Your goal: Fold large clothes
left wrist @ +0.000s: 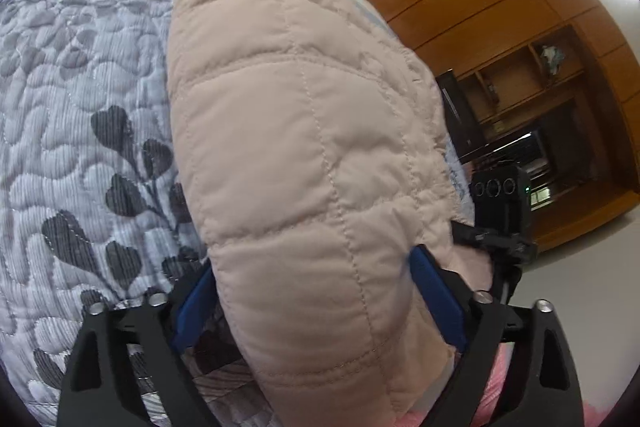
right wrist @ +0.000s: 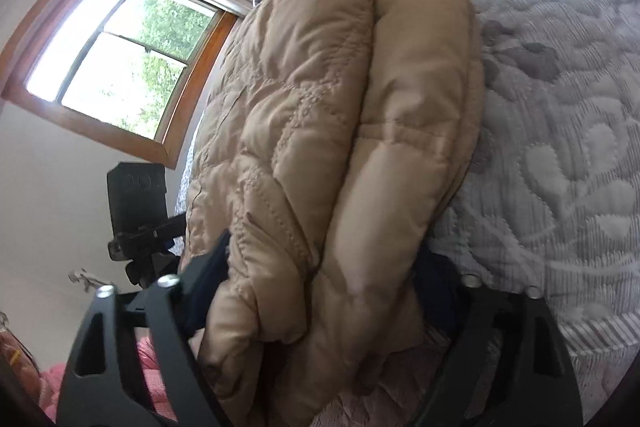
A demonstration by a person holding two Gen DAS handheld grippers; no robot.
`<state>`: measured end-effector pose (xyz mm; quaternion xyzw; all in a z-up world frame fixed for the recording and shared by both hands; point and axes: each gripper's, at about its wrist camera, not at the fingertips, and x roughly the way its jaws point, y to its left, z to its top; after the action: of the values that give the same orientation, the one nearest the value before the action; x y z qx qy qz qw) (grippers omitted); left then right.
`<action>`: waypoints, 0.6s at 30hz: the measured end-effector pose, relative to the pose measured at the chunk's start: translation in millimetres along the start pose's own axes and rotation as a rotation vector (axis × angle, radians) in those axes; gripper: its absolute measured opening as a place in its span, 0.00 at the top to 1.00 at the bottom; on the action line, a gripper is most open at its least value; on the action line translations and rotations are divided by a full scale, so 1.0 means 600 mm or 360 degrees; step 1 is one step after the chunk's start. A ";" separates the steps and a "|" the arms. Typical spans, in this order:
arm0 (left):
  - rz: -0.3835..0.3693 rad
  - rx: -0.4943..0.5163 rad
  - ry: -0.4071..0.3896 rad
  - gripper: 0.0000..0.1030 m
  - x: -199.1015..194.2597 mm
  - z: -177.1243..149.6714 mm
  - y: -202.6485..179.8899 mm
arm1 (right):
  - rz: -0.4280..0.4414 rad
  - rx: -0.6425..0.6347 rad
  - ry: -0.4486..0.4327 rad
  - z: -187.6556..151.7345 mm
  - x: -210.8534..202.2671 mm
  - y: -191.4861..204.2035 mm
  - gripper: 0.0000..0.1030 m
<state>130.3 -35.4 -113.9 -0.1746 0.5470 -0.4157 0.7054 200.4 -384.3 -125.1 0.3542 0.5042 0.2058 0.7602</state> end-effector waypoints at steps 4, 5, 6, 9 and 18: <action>-0.0050 0.0018 -0.0058 0.42 -0.016 -0.004 -0.005 | 0.0053 -0.0068 -0.0043 -0.008 0.001 0.022 0.55; -0.0069 0.0009 -0.0074 0.45 -0.020 -0.003 -0.005 | 0.0056 -0.0092 -0.0063 -0.007 -0.001 0.031 0.56; -0.0086 0.0006 -0.0091 0.46 -0.024 -0.001 -0.007 | 0.0059 -0.0105 -0.0077 -0.007 -0.002 0.036 0.58; -0.0114 0.0028 -0.0133 0.49 -0.041 0.009 -0.015 | 0.0041 -0.0206 -0.0126 0.004 -0.011 0.068 0.60; 0.0005 0.0190 -0.0399 0.50 -0.104 0.114 -0.047 | -0.0120 -0.0511 -0.0255 0.127 -0.017 0.187 0.61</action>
<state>178.1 -17.6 -32.0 -0.1820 0.4289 -0.4214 0.7780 271.0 -341.8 -16.6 0.2245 0.4156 0.2261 0.8519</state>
